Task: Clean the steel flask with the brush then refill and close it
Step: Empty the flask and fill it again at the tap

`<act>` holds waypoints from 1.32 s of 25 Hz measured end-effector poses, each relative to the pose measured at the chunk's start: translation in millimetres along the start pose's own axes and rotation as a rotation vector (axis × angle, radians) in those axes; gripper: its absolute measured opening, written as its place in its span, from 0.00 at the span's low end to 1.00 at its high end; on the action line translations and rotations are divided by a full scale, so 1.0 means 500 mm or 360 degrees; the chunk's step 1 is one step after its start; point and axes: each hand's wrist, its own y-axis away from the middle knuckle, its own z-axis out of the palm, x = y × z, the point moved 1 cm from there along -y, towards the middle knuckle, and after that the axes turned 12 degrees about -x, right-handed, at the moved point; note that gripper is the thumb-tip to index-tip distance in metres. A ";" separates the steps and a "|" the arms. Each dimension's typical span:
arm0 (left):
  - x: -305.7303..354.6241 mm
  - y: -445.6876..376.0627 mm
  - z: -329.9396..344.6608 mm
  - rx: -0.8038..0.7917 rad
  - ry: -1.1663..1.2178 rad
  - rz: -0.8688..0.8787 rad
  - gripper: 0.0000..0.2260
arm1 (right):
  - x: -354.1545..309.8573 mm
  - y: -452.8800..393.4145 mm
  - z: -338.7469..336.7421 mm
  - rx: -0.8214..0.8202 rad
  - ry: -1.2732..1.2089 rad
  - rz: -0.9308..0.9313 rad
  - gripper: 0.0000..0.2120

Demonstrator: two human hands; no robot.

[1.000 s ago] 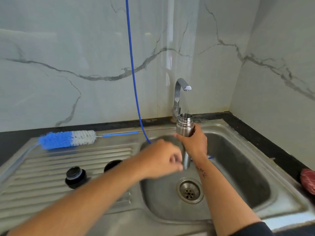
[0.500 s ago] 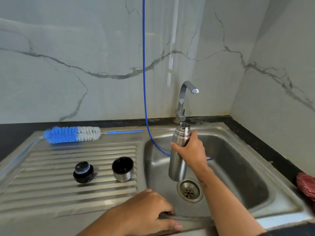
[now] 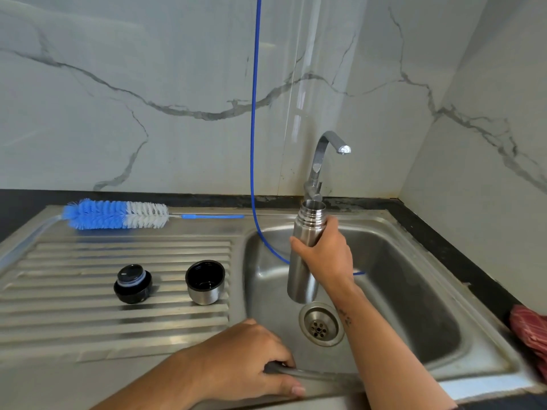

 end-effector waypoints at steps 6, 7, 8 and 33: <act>-0.001 0.001 0.004 -0.0025 0.0016 -0.0027 0.27 | 0.001 0.002 0.006 0.0006 -0.0004 -0.0008 0.30; -0.002 0.001 0.004 -0.0019 0.0015 -0.0030 0.27 | 0.001 0.001 0.007 0.0034 -0.0042 -0.0017 0.30; -0.004 0.000 0.003 -0.0012 0.0009 -0.0029 0.27 | 0.000 0.000 0.007 0.0047 -0.0084 -0.0025 0.30; -0.006 -0.005 0.012 -0.0065 -0.0043 -0.0062 0.30 | 0.004 0.003 0.009 -0.0029 -0.0144 0.0025 0.31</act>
